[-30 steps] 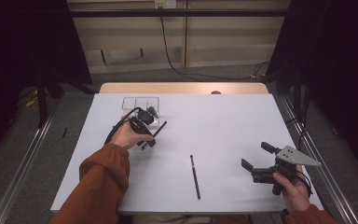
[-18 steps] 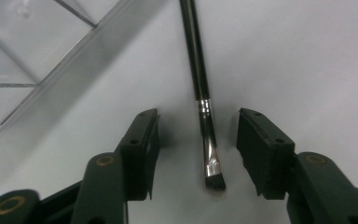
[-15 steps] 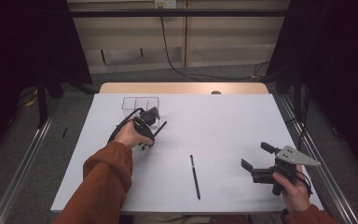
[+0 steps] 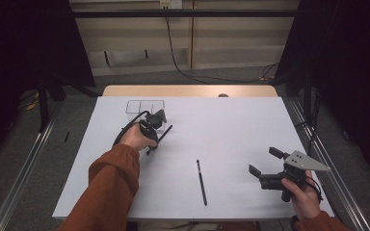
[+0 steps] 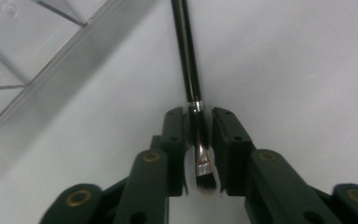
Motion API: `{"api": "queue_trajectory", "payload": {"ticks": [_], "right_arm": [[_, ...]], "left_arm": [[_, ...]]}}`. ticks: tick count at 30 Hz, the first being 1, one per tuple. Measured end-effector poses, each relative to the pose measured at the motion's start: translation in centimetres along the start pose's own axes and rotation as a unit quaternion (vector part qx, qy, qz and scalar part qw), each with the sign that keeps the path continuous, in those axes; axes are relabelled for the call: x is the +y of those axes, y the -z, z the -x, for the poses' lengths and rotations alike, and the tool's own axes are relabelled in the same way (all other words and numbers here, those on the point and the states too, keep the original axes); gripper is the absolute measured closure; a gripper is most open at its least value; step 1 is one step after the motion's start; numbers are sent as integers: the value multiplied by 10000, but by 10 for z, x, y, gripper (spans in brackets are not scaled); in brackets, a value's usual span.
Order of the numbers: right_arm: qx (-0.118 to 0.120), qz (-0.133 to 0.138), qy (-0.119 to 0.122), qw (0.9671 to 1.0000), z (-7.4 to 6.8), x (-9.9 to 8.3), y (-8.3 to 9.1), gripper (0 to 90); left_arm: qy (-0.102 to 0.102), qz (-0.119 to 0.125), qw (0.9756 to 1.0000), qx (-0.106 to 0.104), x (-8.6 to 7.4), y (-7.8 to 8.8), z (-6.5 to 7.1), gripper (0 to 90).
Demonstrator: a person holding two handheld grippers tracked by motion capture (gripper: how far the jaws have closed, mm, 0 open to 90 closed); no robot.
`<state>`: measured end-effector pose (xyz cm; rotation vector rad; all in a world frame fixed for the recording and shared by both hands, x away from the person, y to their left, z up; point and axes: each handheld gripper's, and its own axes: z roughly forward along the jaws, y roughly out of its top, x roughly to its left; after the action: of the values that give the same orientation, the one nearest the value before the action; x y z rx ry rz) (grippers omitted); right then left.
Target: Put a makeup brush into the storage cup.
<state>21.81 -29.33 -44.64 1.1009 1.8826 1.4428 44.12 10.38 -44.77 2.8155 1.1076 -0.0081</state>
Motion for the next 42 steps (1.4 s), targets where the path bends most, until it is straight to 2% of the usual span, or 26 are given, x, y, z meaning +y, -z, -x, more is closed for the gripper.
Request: {"api": "queue_trajectory", "payload": {"ticks": [5,9,15,22,27,29,33,41,42], "right_arm": [[-4,-4,1,10000,0,0,0,0],[3,-6,3,10000,0,0,0,0],[9,-14,6,10000,0,0,0,0],[-2,-21,-19,10000,1,0,0,0],[2,-15,-22,10000,0,0,-1,0],[4,-16,-25,10000,0,0,-1,0],[-6,-16,-25,10000,1,0,-1,0],[-10,-21,-33,10000,1,0,-1,0],[-10,-21,-34,10000,1,0,-1,0]], "left_arm": [[30,4,10000,-34,0,0,-2,835],[-6,0,10000,2,0,0,-1,839],[46,29,9999,-122,-1,1,-4,841],[62,49,9998,-167,-3,3,-6,842],[81,233,9995,-194,-6,12,-9,842],[158,329,9993,-113,-8,15,-9,842],[131,505,9984,-236,-10,17,-9,841],[118,971,9946,-359,-16,26,-7,841],[127,1023,9942,-313,-17,27,-7,841]]}}
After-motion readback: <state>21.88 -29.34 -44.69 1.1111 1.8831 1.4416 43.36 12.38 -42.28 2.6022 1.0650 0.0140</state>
